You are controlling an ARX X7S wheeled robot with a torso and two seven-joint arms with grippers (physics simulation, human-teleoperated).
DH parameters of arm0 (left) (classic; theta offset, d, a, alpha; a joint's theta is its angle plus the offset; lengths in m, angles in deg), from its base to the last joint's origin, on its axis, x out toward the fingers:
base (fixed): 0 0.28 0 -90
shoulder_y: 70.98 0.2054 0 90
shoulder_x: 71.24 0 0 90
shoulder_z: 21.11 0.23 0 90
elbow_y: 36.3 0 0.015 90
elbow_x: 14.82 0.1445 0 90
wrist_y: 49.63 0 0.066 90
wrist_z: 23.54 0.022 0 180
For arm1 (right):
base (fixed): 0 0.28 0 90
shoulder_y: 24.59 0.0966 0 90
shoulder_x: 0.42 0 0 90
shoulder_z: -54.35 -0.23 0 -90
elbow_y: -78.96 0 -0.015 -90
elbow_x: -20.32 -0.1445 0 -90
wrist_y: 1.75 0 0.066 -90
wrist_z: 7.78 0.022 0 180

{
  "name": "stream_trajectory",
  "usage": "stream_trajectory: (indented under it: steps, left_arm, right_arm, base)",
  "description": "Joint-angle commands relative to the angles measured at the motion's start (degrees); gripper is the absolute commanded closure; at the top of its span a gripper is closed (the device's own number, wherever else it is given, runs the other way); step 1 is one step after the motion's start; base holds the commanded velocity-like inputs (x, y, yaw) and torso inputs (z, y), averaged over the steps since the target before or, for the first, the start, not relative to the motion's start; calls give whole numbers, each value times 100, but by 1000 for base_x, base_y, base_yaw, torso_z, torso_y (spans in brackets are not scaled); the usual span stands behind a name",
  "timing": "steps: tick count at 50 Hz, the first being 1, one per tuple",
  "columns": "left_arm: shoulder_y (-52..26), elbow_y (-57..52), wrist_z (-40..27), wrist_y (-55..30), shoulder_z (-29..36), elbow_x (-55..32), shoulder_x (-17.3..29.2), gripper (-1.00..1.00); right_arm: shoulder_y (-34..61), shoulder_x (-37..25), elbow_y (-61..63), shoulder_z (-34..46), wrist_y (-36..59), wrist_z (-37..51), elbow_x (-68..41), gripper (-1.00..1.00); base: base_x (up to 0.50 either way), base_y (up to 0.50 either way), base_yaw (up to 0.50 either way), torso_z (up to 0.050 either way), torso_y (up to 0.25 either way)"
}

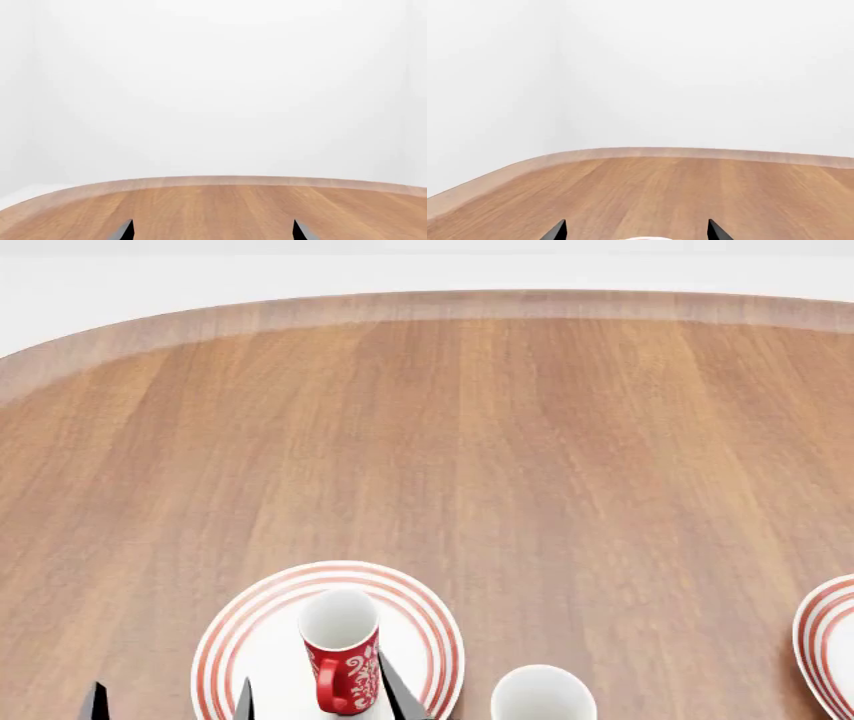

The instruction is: Put the red mug on the left plate.

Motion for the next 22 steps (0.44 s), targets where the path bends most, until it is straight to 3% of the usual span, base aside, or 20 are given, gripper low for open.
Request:
stream_trajectory:
  steps: [1, 22]
  left_arm:
    - [196, -223, -24, 124, -28, 54, 80, -100]
    - [474, -527, -57, 324, -90, 118, 202, -100]
  right_arm:
    - [-14, -160, 680, 101, 436, 545, 500, -100]
    - [-50, -253, 1379, 161, 1098, 1005, 978, -100]
  base:
    - [0, 0, 0, 0, 0]
    - [0, 0, 0, 0, 0]
